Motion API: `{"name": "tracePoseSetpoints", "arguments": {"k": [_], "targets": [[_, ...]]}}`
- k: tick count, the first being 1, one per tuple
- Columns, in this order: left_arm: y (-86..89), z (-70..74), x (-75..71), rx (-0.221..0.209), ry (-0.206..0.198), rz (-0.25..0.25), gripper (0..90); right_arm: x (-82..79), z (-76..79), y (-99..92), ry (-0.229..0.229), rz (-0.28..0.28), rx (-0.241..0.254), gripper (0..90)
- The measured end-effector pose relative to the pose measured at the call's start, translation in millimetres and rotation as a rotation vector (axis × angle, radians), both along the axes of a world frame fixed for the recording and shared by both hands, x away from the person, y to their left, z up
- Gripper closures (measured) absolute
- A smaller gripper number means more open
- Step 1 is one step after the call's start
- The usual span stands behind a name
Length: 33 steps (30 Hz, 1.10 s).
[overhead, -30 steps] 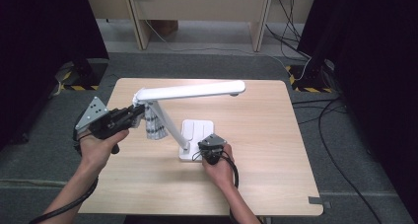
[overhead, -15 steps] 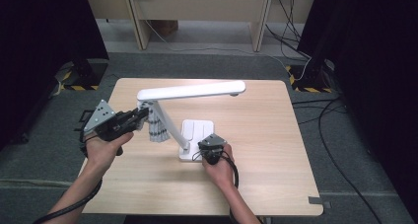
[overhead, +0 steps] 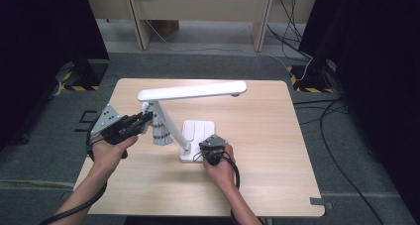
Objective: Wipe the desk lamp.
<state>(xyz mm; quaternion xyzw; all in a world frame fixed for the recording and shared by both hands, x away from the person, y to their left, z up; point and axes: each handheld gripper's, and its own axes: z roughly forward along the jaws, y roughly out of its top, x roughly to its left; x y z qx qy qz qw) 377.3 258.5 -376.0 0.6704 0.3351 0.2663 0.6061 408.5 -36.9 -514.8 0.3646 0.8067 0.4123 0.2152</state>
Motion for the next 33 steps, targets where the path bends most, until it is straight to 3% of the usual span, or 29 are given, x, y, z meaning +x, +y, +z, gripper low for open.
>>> {"name": "tracePoseSetpoints", "arguments": {"k": [33], "targets": [[-11.3,-29.3,4.6,0.013,0.063,-0.005,83.3,0.0,0.0,0.1,-0.001,0.000,-0.002,90.0]]}}
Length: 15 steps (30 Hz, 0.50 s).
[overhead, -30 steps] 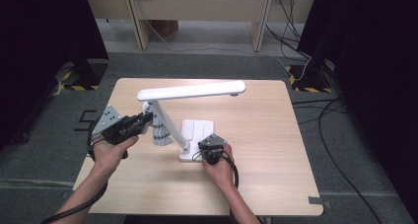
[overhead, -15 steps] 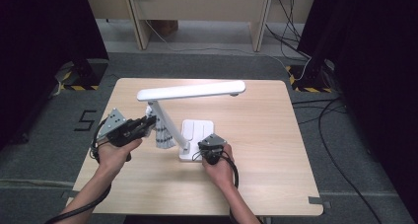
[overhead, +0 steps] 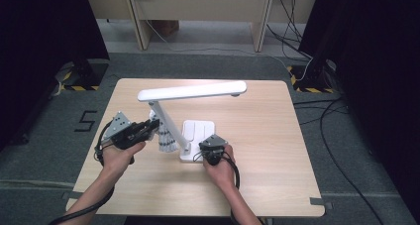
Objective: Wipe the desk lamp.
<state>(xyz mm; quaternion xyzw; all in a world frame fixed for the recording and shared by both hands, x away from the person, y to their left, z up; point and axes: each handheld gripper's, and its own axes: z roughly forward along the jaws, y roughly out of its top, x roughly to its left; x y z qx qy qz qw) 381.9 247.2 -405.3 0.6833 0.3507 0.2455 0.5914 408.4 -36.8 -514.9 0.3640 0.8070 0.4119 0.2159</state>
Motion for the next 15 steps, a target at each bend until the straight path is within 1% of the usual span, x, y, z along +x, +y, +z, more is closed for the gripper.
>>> {"name": "tracePoseSetpoints", "arguments": {"k": [3,15], "targets": [[-1.0,-3.3,1.0,0.009,0.006,-0.002,83.3,-0.5,0.0,0.3,0.004,-0.004,0.002,90.0],[-6.0,-15.8,3.6,0.020,0.035,-0.009,83.3,-0.1,0.0,0.1,0.001,-0.001,0.000,90.0]]}}
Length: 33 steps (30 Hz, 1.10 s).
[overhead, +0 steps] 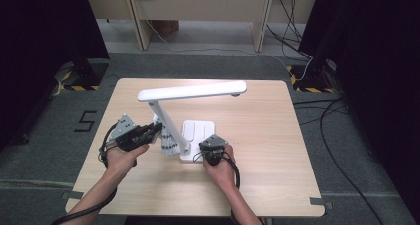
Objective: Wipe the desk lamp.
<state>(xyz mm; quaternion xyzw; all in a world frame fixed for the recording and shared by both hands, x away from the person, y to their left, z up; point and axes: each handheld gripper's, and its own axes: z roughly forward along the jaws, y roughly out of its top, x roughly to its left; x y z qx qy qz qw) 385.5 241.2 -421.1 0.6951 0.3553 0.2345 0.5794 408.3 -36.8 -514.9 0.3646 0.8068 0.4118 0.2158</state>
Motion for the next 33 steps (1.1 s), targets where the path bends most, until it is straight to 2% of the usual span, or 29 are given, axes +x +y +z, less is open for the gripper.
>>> {"name": "tracePoseSetpoints", "arguments": {"k": [14,33], "targets": [[-4.9,-11.0,2.2,0.017,0.024,-0.006,83.3,-0.4,0.0,0.3,0.002,-0.003,0.001,90.0],[-14.3,-31.9,7.9,0.043,0.079,-0.014,83.3,0.1,0.0,0.0,-0.006,0.003,-0.004,90.0]]}}
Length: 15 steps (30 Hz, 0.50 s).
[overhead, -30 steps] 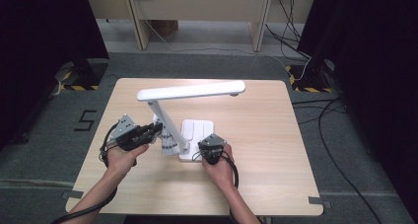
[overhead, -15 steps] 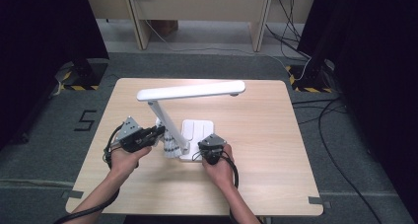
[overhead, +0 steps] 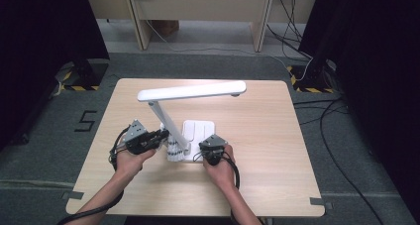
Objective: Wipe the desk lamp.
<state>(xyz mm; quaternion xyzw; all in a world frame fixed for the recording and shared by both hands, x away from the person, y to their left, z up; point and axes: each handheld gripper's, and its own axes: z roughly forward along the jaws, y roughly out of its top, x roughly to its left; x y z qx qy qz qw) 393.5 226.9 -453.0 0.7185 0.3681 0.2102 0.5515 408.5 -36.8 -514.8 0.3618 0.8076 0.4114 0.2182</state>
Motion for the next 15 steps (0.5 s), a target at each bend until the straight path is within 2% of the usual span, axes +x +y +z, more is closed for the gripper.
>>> {"name": "tracePoseSetpoints", "arguments": {"k": [15], "targets": [[-6.6,-16.8,1.3,0.027,0.049,-0.020,83.3,-0.2,0.0,0.1,0.001,-0.001,-0.001,90.0]]}}
